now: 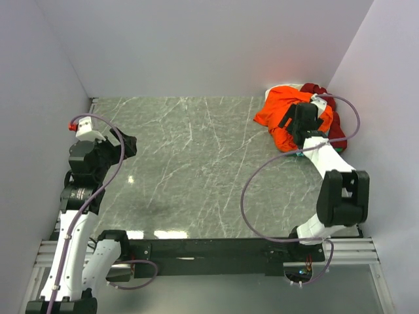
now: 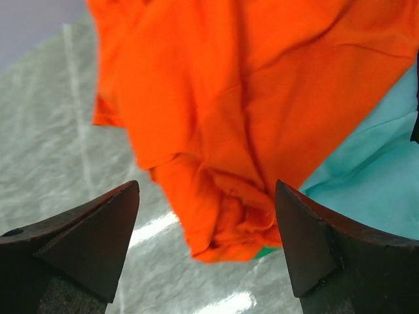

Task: Fold and stack the t-shirts
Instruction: Grab the tshirt from the pile

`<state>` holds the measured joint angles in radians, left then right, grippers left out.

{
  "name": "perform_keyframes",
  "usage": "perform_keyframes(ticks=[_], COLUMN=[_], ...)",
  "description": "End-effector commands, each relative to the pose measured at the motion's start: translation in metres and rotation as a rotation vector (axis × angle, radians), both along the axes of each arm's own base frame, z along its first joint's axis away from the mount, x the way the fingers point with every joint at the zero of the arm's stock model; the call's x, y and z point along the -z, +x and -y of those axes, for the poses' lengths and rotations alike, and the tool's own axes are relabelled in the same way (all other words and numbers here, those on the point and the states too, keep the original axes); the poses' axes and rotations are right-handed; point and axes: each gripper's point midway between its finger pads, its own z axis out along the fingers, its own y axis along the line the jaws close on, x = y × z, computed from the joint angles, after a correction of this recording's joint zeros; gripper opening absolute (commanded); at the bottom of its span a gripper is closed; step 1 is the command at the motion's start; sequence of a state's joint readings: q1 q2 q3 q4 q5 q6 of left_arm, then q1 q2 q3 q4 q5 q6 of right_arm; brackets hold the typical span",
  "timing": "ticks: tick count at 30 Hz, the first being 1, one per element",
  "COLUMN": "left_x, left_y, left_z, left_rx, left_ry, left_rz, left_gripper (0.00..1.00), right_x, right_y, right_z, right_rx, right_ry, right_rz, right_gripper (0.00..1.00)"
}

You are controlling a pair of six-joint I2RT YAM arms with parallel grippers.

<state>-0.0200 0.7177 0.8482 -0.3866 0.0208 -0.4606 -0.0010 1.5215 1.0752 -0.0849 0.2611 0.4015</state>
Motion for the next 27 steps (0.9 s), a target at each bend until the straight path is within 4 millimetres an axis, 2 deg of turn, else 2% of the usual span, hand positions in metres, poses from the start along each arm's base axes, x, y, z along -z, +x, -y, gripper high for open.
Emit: perform_keyframes(ticks=[1, 9, 13, 17, 20, 23, 24, 25, 27], left_x=[-0.015, -0.011, -0.010, -0.011, -0.011, -0.011, -0.012, -0.012, -0.012], left_y=[-0.002, 0.000, 0.001, 0.000, -0.001, -0.001, -0.001, -0.001, -0.001], left_z=[-0.006, -0.008, -0.009, -0.009, -0.009, -0.009, -0.008, -0.008, -0.009], left_rx=[-0.020, -0.027, -0.027, -0.028, -0.026, -0.028, -0.025, -0.025, -0.026], left_ry=[0.024, 0.028, 0.028, 0.029, 0.030, 0.031, 0.030, 0.029, 0.030], left_rz=[0.063, 0.048, 0.044, 0.047, 0.050, 0.051, 0.054, 0.053, 0.053], left_gripper=[1.00, 0.99, 1.00, 1.00, 1.00, 1.00, 1.00, 0.99, 1.00], right_x=[-0.012, 0.024, 0.030, 0.037, 0.036, 0.019, 0.014, 0.008, -0.013], right_y=[0.020, 0.043, 0.051, 0.054, 0.054, 0.052, 0.051, 0.050, 0.046], right_z=[0.017, 0.029, 0.027, 0.028, 0.026, 0.021, 0.020, 0.019, 0.015], right_rx=[0.047, 0.056, 0.042, 0.040, 0.023, -0.012, -0.014, -0.017, -0.039], right_ry=[-0.003, 0.039, 0.063, 0.068, 0.071, 0.076, 0.078, 0.079, 0.081], right_rz=[0.021, -0.039, -0.039, -0.070, -0.074, -0.040, -0.031, -0.020, 0.020], right_gripper=[0.89, 0.87, 0.83, 0.75, 0.56, 0.26, 0.03, 0.00, 0.00])
